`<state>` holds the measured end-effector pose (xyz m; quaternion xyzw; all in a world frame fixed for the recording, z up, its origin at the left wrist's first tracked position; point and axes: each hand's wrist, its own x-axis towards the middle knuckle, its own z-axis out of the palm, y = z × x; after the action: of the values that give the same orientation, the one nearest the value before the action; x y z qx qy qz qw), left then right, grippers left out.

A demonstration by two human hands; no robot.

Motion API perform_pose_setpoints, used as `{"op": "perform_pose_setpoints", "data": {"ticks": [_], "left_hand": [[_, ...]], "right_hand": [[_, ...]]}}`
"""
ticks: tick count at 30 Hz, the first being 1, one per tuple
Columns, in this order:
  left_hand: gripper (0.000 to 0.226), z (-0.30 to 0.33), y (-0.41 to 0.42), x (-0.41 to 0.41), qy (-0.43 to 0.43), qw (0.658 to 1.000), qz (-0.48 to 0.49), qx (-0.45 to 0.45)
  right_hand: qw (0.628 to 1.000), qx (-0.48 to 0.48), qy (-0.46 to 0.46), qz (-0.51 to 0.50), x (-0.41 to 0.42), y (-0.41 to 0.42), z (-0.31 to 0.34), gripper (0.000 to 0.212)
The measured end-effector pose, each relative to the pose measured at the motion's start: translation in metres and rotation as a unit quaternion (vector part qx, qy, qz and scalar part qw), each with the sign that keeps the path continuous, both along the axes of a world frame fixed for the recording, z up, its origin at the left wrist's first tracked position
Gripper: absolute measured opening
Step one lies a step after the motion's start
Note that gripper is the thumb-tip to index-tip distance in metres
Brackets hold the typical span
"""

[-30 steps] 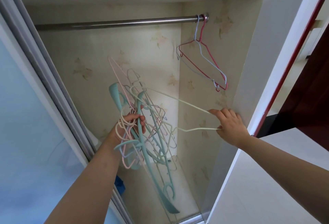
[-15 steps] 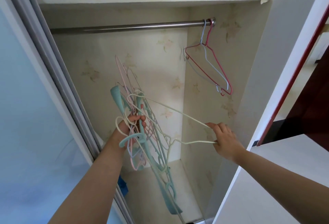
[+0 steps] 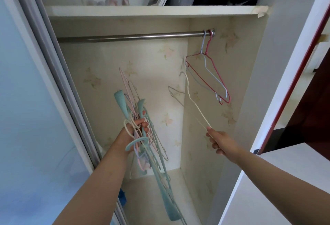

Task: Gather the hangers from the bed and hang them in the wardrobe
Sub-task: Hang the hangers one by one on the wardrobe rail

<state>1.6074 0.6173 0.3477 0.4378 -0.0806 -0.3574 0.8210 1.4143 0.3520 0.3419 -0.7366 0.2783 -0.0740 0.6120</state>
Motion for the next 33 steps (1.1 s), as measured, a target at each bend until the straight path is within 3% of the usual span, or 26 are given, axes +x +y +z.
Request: {"op": "perform_pose_setpoints", "data": {"ticks": [2, 5, 7, 13, 16, 19, 20, 23, 24, 26, 28, 31, 33], "left_hand": [[0.047, 0.008, -0.004, -0.010, 0.004, 0.999, -0.001, -0.041], [0.016, 0.024, -0.010, -0.019, -0.030, 0.999, 0.023, -0.036], [0.014, 0.033, -0.012, -0.021, -0.030, 0.999, 0.035, -0.021], [0.025, 0.062, -0.017, -0.021, -0.056, 0.998, 0.001, -0.027], [0.020, 0.067, -0.021, -0.016, -0.068, 0.997, -0.002, -0.037], [0.059, 0.066, -0.021, -0.012, -0.069, 0.996, -0.001, -0.056], [0.059, 0.065, -0.021, -0.012, -0.069, 0.996, 0.000, -0.059], [0.013, 0.065, -0.019, -0.019, -0.066, 0.996, 0.023, -0.049], [0.015, 0.065, -0.018, -0.019, -0.058, 0.997, 0.027, -0.043], [0.025, 0.062, -0.018, -0.020, -0.051, 0.998, 0.035, -0.023], [0.026, 0.057, -0.018, -0.023, -0.044, 0.998, 0.046, -0.018], [0.021, 0.049, -0.020, -0.025, -0.050, 0.997, 0.058, -0.014], [0.013, 0.044, -0.023, -0.025, -0.062, 0.996, 0.062, 0.006]], "right_hand": [[0.998, 0.043, -0.043, -0.015, 0.012, 0.007, 0.018, 0.038], [0.988, 0.114, -0.100, -0.025, 0.035, 0.012, 0.056, 0.024], [0.982, 0.135, -0.125, -0.042, 0.049, 0.011, 0.085, 0.022], [0.988, -0.002, -0.135, -0.081, 0.086, 0.003, 0.142, 0.041], [0.991, 0.053, -0.107, -0.065, 0.103, 0.002, 0.148, 0.036], [0.984, 0.128, -0.096, -0.074, 0.112, 0.003, 0.138, 0.030], [0.979, 0.139, -0.110, -0.096, 0.111, 0.003, 0.134, 0.029], [0.957, 0.174, -0.156, -0.171, 0.103, -0.002, 0.128, 0.030], [0.950, 0.198, -0.166, -0.176, 0.099, -0.004, 0.125, 0.035], [0.952, 0.228, -0.135, -0.154, 0.092, -0.004, 0.113, 0.063], [0.968, 0.205, -0.073, -0.125, 0.082, 0.010, 0.091, 0.076], [0.990, 0.131, -0.039, -0.039, 0.059, 0.049, 0.057, 0.054], [0.993, 0.074, -0.042, 0.079, 0.041, 0.078, 0.048, 0.035]]}}
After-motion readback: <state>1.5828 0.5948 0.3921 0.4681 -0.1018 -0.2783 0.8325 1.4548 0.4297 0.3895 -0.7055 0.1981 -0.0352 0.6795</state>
